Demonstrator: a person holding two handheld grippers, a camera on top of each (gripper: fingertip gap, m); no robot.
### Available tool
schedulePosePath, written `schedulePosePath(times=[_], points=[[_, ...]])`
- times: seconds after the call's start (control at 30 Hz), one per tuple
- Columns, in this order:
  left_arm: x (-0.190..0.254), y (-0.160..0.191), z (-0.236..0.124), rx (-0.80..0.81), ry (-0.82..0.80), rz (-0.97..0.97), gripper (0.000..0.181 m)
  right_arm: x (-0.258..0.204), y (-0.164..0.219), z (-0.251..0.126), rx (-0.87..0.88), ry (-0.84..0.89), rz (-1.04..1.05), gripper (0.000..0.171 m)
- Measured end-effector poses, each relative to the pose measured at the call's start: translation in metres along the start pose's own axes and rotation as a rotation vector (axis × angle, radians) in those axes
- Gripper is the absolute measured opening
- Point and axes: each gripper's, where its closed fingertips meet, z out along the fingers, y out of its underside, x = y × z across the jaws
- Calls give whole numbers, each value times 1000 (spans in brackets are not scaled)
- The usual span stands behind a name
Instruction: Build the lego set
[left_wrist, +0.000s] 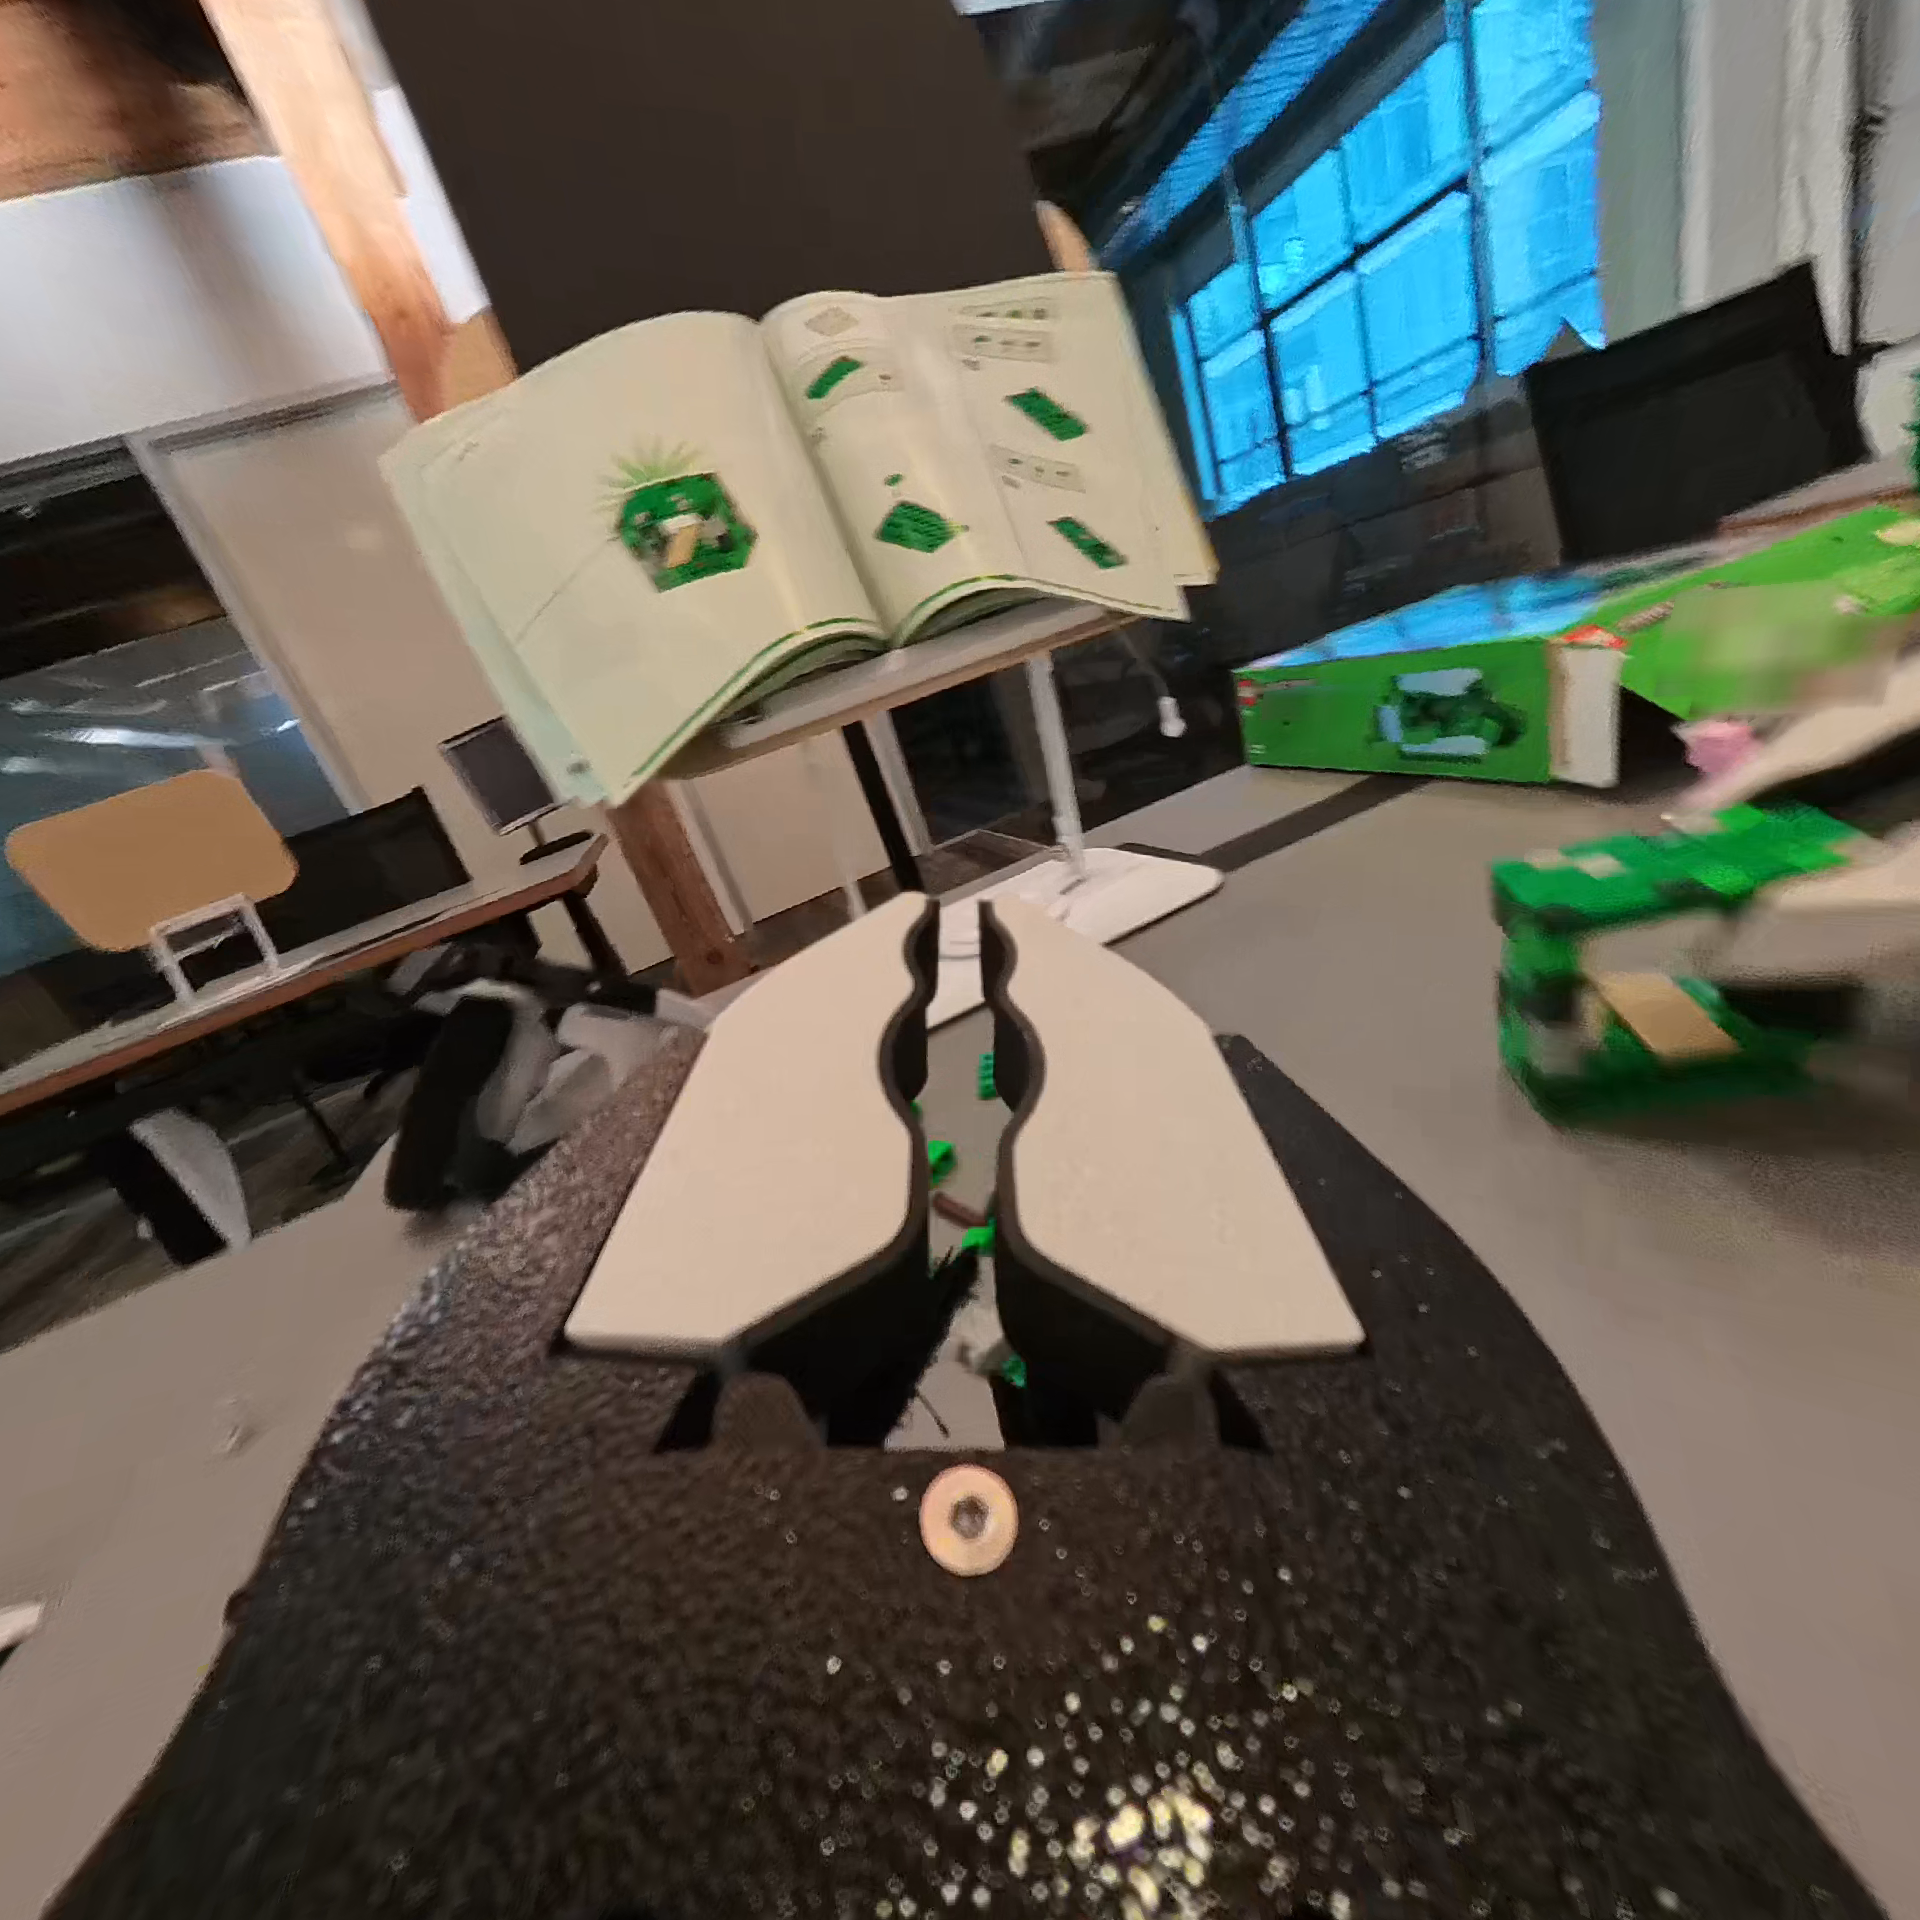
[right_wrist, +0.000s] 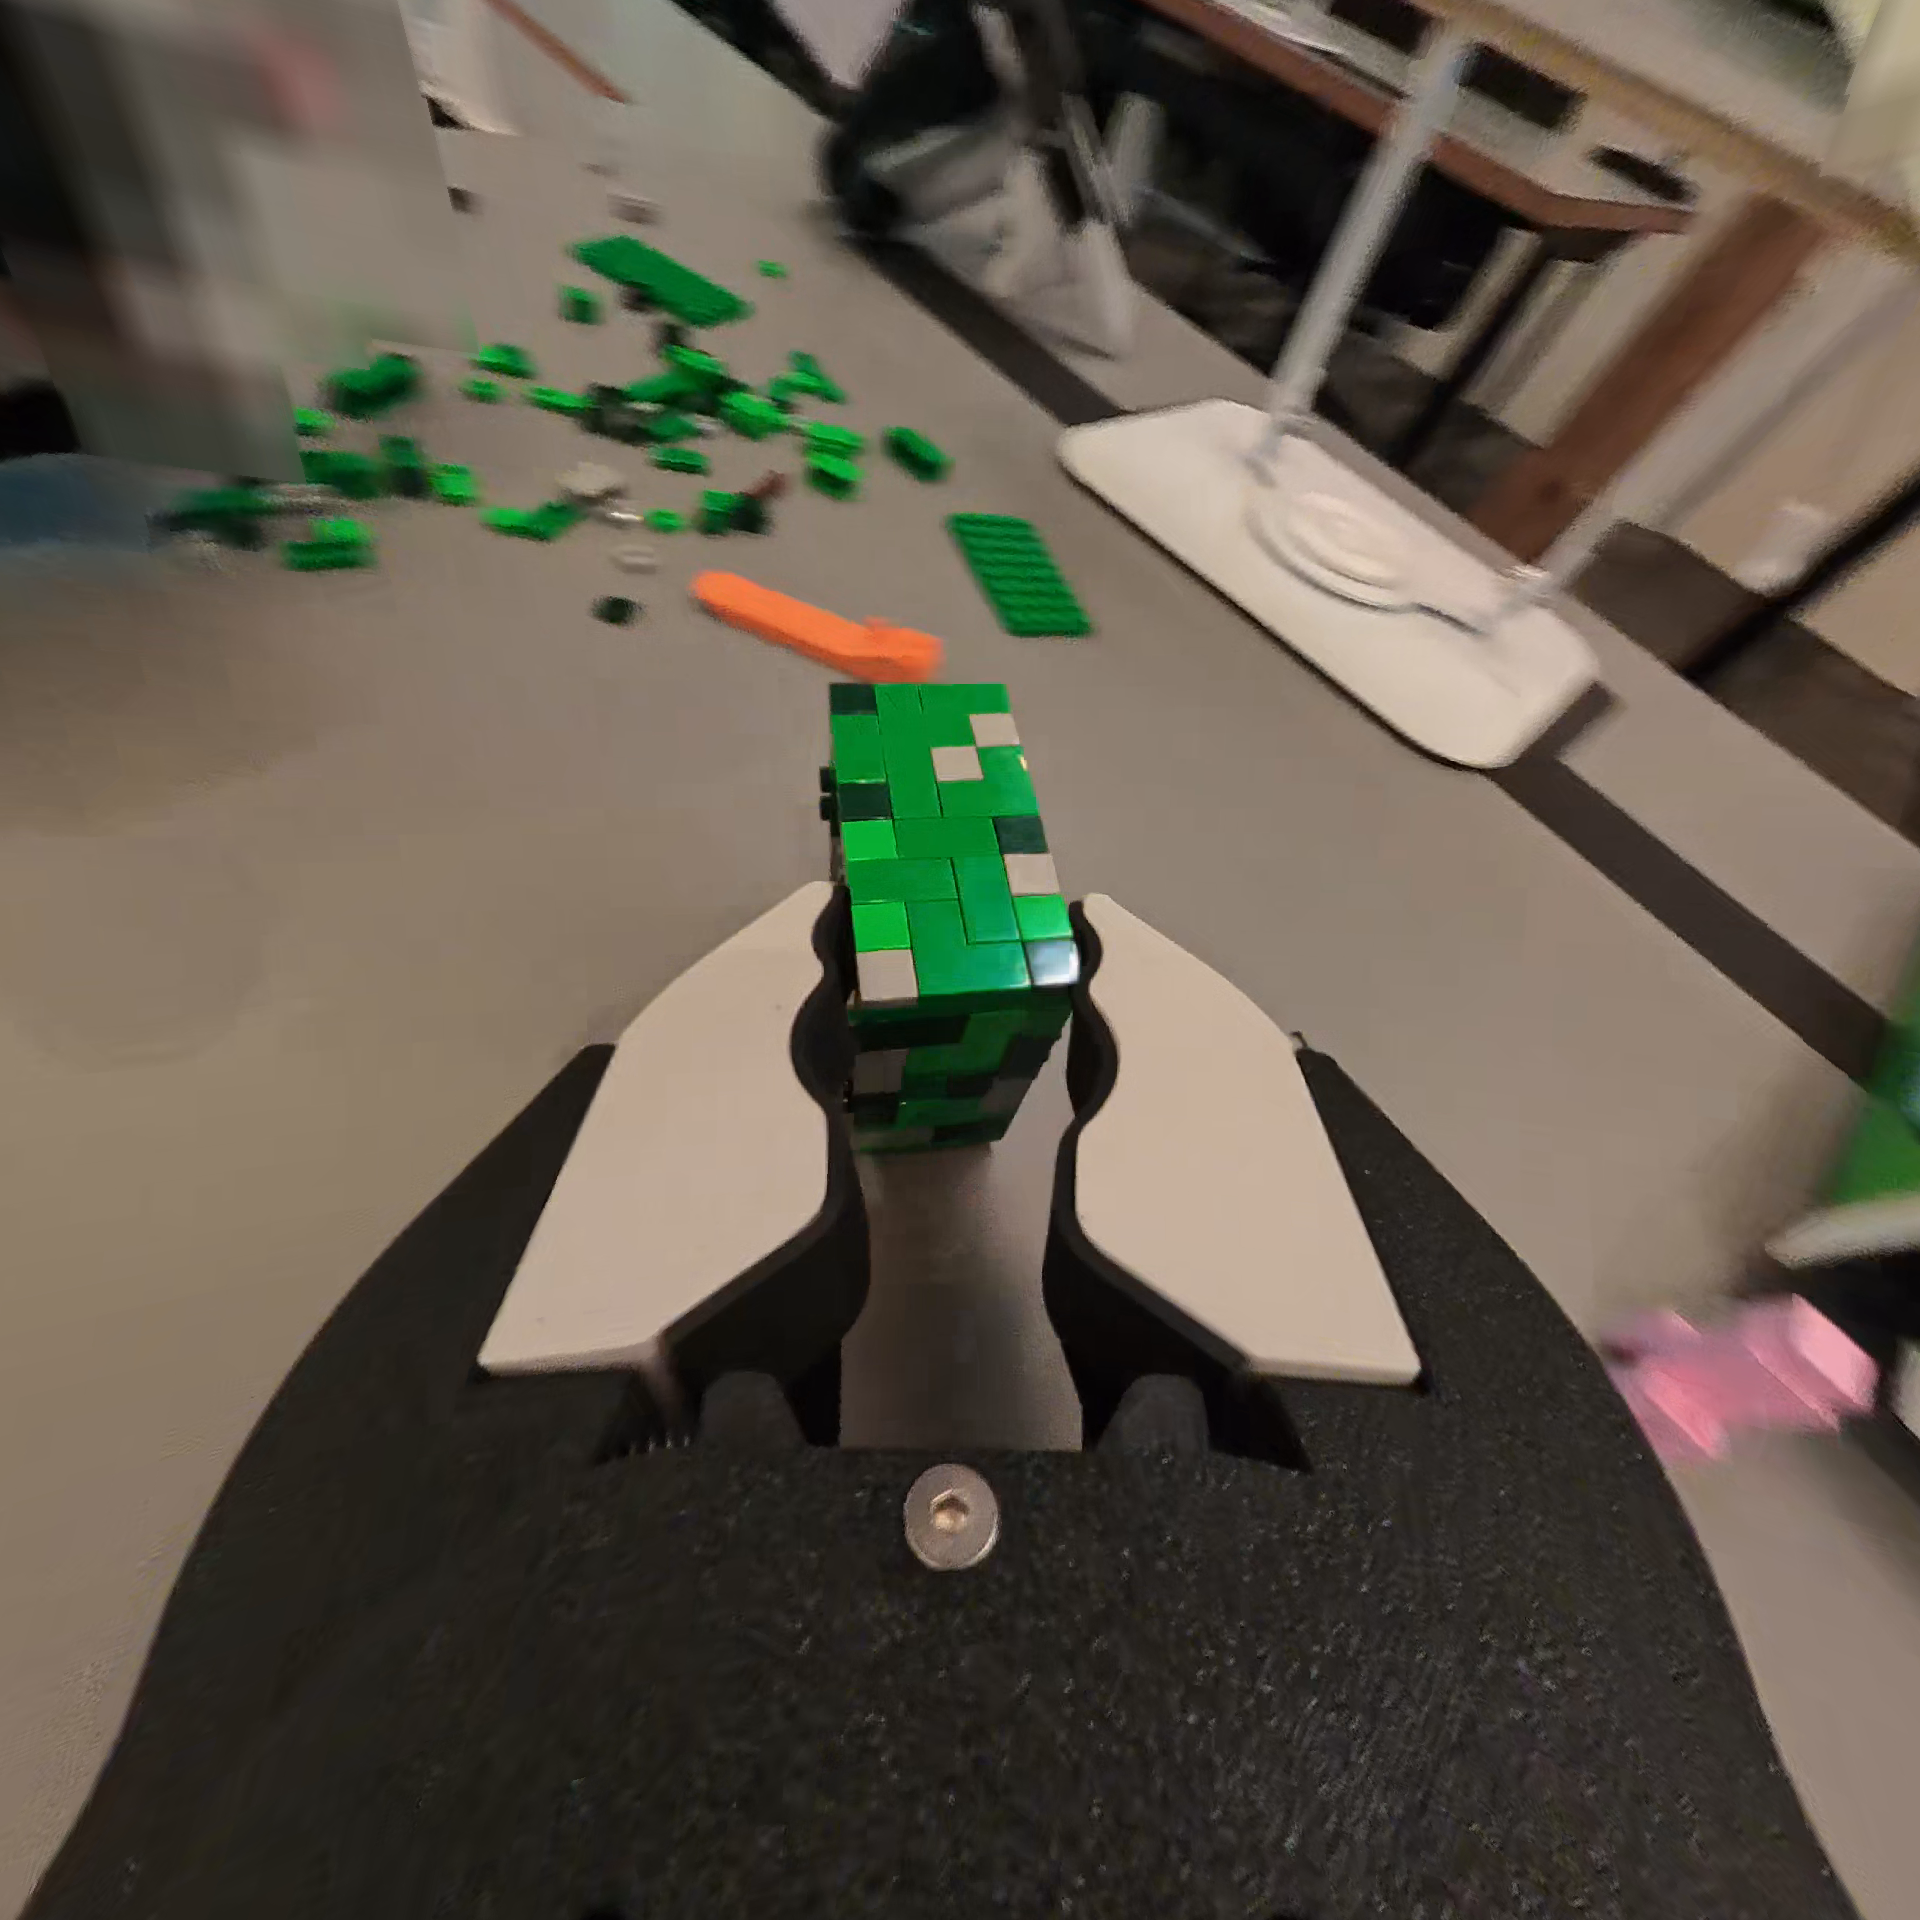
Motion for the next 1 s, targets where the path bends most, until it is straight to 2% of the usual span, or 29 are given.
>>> schedulePosePath(times=[0.07,0.13,0.2,0.27,0.37,0.47,0.53,0.57,0.63,0.7,0.73,0.83,1.0], points=[[25,-2,0,5,77,89,6,24,8,-2,-33,126,43,37],[44,-4,-1,14,129,169,5,35,11,-5,-40,169,89,37],[52,-6,-2,23,148,203,6,39,2,-9,35,190,115,53],[47,-8,-2,31,121,197,8,44,-14,-19,164,247,110,54],[8,-12,-3,40,-12,152,12,28,-47,-32,341,254,36,50],[-72,-8,-11,1,-239,272,14,-15,-73,-30,471,190,9,49],[-117,9,-13,-79,-268,321,15,-49,-83,-18,502,138,-53,48],[-128,25,-9,-142,-200,297,20,-64,-84,-9,492,121,-109,48],[-130,67,4,-322,44,280,33,-82,-85,5,459,107,-235,45],[-129,108,10,-512,283,325,43,-93,-88,11,474,46,-239,42],[-135,123,12,-593,352,361,44,-93,-88,12,477,33,-221,41],[-150,142,27,-708,501,396,56,-87,-90,9,503,17,-162,38],[-151,170,29,-940,737,232,60,-90,-90,8,515,-24,-159,33]])
